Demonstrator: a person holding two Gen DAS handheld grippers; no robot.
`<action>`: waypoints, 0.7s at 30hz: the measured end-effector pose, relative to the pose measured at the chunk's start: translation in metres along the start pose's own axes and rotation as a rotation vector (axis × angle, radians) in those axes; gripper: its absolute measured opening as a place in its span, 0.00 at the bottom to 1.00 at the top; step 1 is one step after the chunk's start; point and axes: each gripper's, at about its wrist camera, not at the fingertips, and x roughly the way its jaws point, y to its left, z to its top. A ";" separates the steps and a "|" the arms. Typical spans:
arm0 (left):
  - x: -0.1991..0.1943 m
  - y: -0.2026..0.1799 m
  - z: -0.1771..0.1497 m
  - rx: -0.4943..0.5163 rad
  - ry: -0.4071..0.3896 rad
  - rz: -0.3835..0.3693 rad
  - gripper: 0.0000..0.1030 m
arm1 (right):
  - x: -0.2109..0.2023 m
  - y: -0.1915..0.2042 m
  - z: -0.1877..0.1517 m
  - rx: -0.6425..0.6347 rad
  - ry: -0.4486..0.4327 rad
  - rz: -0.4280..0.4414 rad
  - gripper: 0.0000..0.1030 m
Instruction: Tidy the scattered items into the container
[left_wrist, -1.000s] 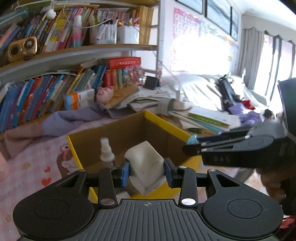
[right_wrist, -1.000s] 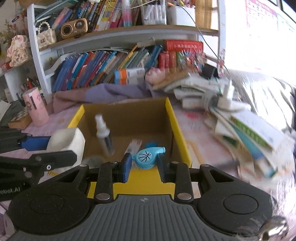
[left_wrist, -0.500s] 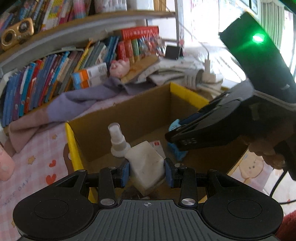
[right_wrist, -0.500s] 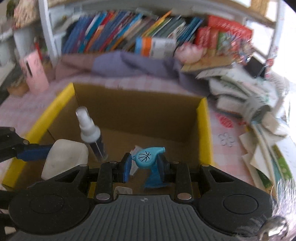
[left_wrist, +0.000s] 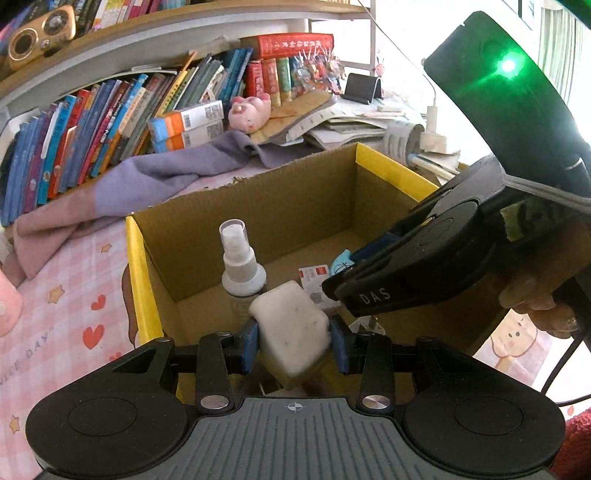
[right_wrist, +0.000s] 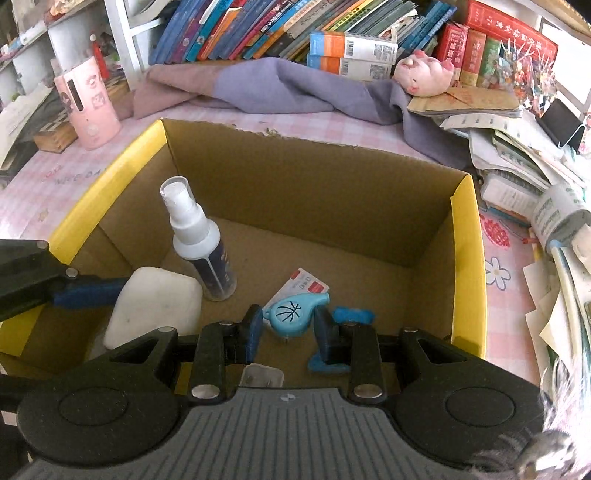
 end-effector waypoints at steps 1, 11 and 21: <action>-0.001 0.000 0.000 0.001 -0.005 0.006 0.39 | -0.001 0.000 0.000 -0.001 -0.003 0.003 0.28; -0.036 -0.007 -0.008 0.010 -0.143 0.129 0.59 | -0.021 0.002 -0.004 0.039 -0.090 0.022 0.42; -0.085 0.003 -0.020 -0.057 -0.237 0.151 0.70 | -0.064 0.025 -0.023 0.095 -0.207 -0.014 0.46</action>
